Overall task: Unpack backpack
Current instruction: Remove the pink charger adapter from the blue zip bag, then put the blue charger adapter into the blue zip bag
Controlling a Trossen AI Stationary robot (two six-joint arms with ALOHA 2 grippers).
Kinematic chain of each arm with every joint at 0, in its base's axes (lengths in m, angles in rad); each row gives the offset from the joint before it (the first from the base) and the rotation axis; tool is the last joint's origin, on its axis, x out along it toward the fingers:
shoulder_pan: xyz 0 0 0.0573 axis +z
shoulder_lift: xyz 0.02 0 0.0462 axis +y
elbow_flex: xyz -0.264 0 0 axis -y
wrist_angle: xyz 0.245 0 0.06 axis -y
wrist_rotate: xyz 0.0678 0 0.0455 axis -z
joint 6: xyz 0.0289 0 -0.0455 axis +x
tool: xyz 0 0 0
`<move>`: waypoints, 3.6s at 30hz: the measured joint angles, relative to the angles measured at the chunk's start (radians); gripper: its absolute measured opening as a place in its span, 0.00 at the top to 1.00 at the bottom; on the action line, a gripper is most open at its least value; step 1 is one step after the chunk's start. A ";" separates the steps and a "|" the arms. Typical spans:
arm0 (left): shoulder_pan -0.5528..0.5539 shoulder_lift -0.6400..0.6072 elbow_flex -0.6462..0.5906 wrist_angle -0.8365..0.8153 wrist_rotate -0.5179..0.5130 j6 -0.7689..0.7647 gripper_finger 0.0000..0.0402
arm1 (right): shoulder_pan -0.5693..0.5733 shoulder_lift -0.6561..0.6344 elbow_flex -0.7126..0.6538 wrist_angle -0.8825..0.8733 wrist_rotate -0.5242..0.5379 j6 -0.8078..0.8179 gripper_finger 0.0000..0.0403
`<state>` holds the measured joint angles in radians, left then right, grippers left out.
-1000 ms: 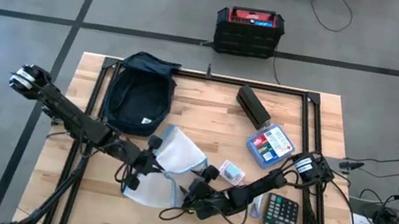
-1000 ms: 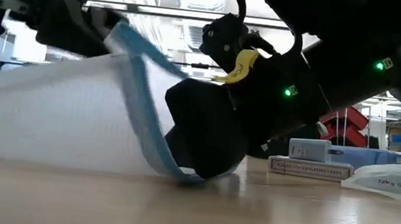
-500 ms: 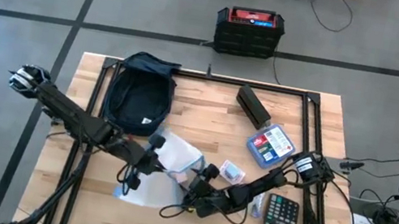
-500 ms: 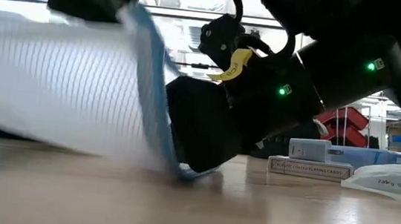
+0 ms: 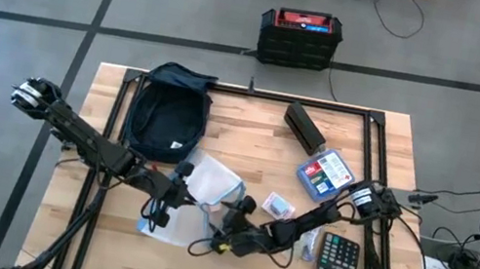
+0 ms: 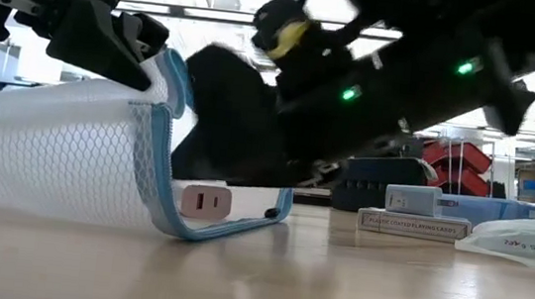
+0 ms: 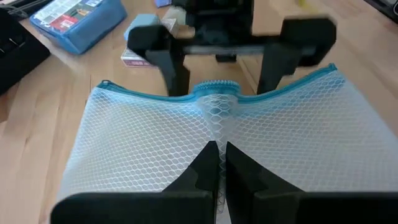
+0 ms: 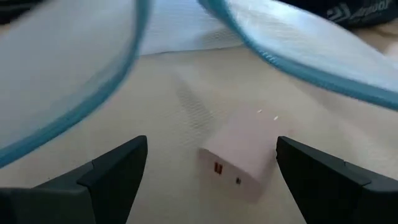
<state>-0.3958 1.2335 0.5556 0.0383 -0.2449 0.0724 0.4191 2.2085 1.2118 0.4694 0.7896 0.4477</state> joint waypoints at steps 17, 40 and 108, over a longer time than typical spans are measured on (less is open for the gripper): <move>-0.016 0.001 -0.004 -0.001 0.076 0.007 1.00 | -0.070 0.124 0.189 -0.244 0.074 0.160 0.46; -0.013 -0.014 -0.066 -0.060 -0.045 -0.083 1.00 | 0.183 -0.135 0.150 -0.673 0.007 0.086 0.59; -0.001 0.140 -0.087 0.280 -0.142 -0.302 1.00 | -0.069 -0.636 -0.433 -0.831 -0.373 0.257 0.31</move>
<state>-0.3969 1.3735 0.4690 0.3183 -0.3874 -0.2294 0.3499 1.5726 0.7788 -0.3614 0.4170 0.7048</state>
